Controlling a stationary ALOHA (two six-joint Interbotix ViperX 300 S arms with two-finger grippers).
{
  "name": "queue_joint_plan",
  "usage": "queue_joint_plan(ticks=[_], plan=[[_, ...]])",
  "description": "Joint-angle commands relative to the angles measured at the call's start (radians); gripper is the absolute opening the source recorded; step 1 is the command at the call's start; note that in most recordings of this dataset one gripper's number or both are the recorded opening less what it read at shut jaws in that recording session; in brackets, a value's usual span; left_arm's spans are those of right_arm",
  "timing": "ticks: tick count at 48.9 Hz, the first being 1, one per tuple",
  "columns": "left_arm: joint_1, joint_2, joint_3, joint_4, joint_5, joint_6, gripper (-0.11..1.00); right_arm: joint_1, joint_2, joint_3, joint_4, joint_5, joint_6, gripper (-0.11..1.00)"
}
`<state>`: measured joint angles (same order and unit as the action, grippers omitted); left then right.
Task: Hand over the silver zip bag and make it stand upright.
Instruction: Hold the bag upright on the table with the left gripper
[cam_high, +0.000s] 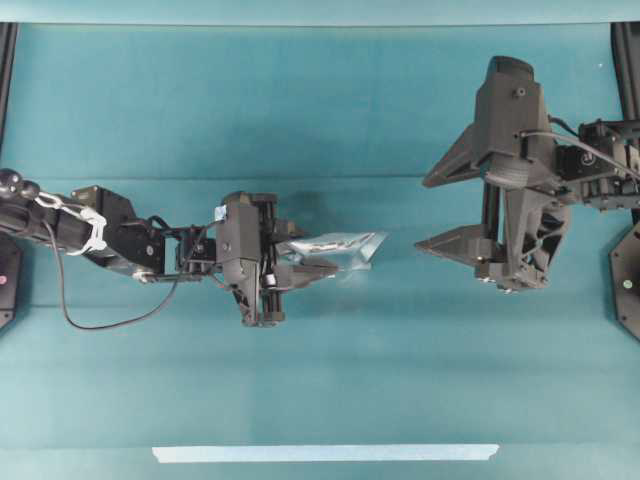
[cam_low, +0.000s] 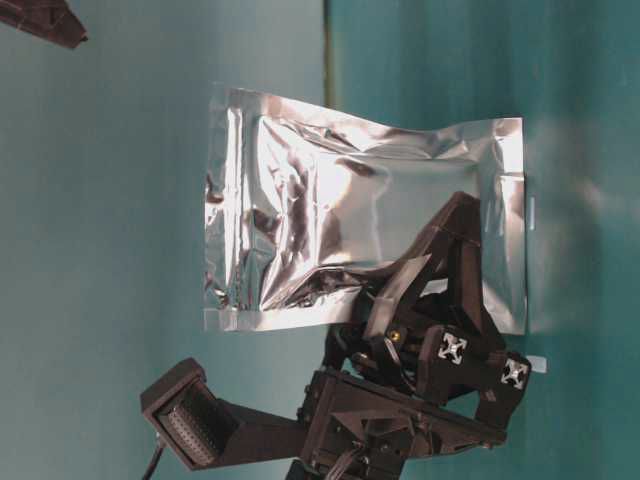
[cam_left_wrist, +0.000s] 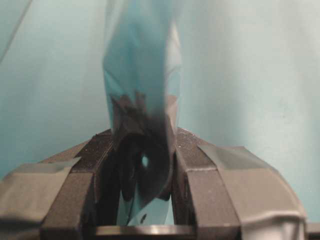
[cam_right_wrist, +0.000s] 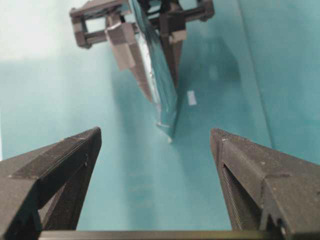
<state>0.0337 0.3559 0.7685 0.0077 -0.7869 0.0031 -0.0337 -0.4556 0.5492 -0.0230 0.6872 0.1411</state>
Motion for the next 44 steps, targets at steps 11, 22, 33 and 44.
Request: queue_joint_plan(ticks=[11,22,33,44], plan=[[-0.015,-0.005,-0.009,0.002,-0.002,-0.003,0.28,0.005,-0.003,-0.009,0.002,-0.003,0.008,0.89],[-0.015,-0.005,-0.009,0.003,0.0,-0.003,0.28,0.005,-0.003,-0.009,0.002,-0.003,0.008,0.89],[-0.015,-0.005,-0.009,0.003,0.003,-0.008,0.28,0.005,-0.003,-0.009,0.003,-0.003,0.008,0.89],[-0.015,-0.005,-0.011,0.002,0.003,-0.011,0.28,0.006,-0.003,-0.009,0.005,-0.003,0.009,0.89]])
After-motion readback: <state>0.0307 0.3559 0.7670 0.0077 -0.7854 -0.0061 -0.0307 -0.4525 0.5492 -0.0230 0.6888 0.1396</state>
